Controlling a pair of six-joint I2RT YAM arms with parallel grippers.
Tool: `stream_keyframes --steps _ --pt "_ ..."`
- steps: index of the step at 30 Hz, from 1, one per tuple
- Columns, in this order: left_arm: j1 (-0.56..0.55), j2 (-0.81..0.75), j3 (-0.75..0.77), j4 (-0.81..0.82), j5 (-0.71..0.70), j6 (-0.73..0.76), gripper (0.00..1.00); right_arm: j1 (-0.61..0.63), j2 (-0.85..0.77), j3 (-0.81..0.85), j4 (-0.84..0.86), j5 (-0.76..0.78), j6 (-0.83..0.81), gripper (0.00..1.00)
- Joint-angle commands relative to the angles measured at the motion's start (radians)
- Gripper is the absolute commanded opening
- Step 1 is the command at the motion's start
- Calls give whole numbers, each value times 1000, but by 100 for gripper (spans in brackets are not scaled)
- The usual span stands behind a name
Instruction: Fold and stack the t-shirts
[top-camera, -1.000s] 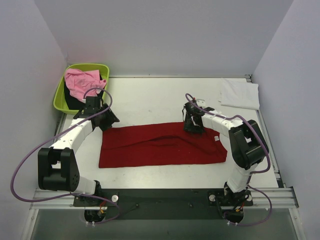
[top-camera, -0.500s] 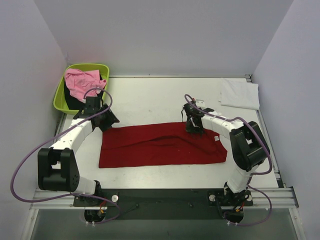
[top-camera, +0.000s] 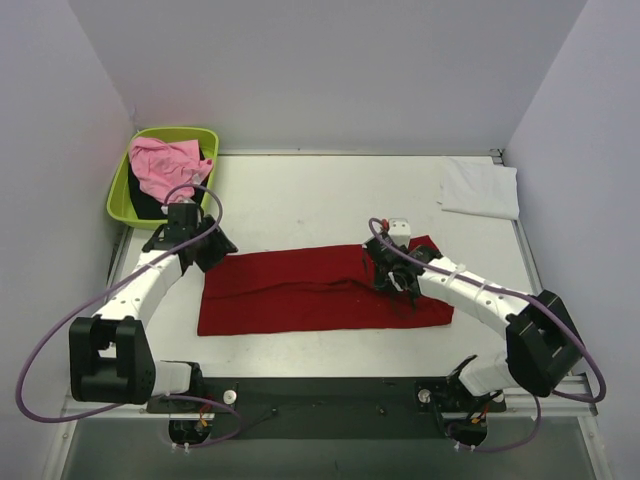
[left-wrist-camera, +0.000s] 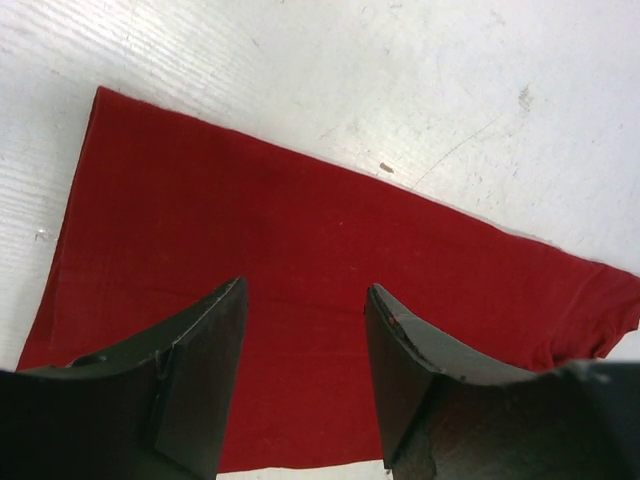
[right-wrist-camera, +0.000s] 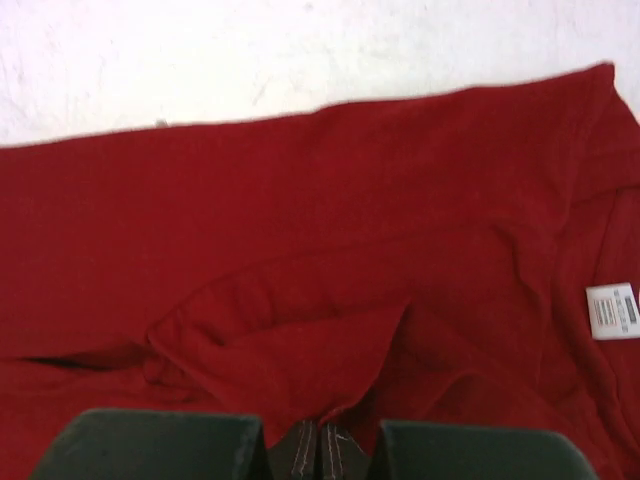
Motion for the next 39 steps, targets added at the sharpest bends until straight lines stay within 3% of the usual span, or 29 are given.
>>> stream_keyframes --steps 1,8,9,11,14,15,18,27,34,39 --pt "4 -50 -31 36 16 1 60 71 -75 -71 -91 79 62 0" --pt "6 -74 -58 45 26 0 60 235 -115 -143 -140 135 177 0" --pt "4 -76 -59 47 23 0 60 252 -117 -148 -142 138 188 4" --pt "4 -76 -64 53 29 -5 60 287 -94 -154 -142 145 208 15" --pt "4 -81 -70 54 32 -3 60 307 -48 -139 -152 166 219 53" --pt "4 -81 -70 54 32 -3 60 309 -38 -131 -161 174 221 70" --pt "4 -90 -70 43 30 6 60 310 -25 -82 -186 213 208 83" --pt "7 -101 -50 16 27 23 60 218 -92 36 -232 281 107 84" --pt "7 -105 -41 8 35 35 60 -4 -109 -63 -160 232 40 76" --pt "6 -117 -45 10 41 38 60 -70 -121 -120 -111 186 20 72"
